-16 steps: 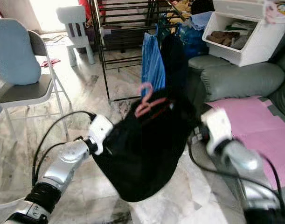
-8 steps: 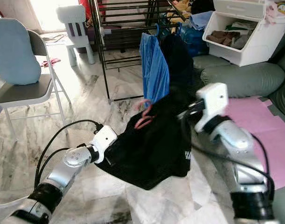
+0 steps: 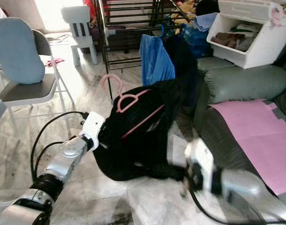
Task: Hang hanger
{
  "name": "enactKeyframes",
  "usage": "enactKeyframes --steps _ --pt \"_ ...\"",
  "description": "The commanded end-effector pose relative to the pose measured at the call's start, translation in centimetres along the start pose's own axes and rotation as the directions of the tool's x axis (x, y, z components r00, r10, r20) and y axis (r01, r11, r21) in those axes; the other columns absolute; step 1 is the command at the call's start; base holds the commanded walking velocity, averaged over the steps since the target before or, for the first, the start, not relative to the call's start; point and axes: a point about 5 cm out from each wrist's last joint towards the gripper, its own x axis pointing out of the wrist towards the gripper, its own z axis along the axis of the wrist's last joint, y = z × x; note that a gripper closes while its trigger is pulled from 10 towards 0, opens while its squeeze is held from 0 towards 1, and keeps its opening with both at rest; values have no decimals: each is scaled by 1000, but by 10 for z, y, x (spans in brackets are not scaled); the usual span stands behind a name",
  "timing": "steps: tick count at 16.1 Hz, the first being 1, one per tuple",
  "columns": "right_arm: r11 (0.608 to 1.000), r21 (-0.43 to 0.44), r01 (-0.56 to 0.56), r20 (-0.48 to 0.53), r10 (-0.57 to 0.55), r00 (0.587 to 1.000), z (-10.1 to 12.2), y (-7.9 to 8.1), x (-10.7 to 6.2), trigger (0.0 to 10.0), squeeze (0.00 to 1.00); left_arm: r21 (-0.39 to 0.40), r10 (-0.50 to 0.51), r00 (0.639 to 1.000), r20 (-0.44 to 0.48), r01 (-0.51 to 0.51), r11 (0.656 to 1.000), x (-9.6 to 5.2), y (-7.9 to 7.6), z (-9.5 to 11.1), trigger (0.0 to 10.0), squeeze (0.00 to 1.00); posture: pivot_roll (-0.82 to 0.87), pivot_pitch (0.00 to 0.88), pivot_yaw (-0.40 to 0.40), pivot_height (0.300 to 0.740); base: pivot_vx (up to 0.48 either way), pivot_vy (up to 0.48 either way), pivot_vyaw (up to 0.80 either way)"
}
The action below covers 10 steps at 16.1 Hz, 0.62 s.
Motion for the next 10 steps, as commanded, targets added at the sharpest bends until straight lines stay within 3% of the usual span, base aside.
enactKeyframes --steps 1,3,6,7,8,9,10 --pt "998 43 -45 -76 48 996 -20 4 -2 0 0 -62 83 995 49 -80 995 2 14 13 0 0 -168 0 -24 740 0 0 0" --pt "995 100 25 -204 -4 979 -56 0 -17 0 0 -98 112 991 71 -105 990 3 19 19 0 0 -165 0 -24 740 0 0 0" --pt "991 95 95 -282 -65 957 -75 -7 -29 0 0 -113 130 988 79 -121 986 4 21 21 0 0 -164 0 -24 740 0 0 0" --pt "981 -17 195 -402 -186 897 -96 -21 -40 0 0 -131 139 987 84 -127 983 4 22 23 0 0 -163 0 -22 740 0 0 0" --pt "921 -195 337 -471 -390 791 -107 -43 -48 10000 0 -134 137 985 102 -123 983 5 20 28 0 0 -163 0 -21 740 0 0 0" --pt "834 -329 443 -436 -550 712 -104 -62 -50 10000 0 -125 135 983 127 -119 985 6 19 32 0 0 -158 0 -20 740 0 0 0" --pt "793 -358 493 -401 -607 686 -100 -70 -51 10000 0 -115 133 981 142 -117 986 5 19 34 0 0 -155 0 -19 740 0 0 0"
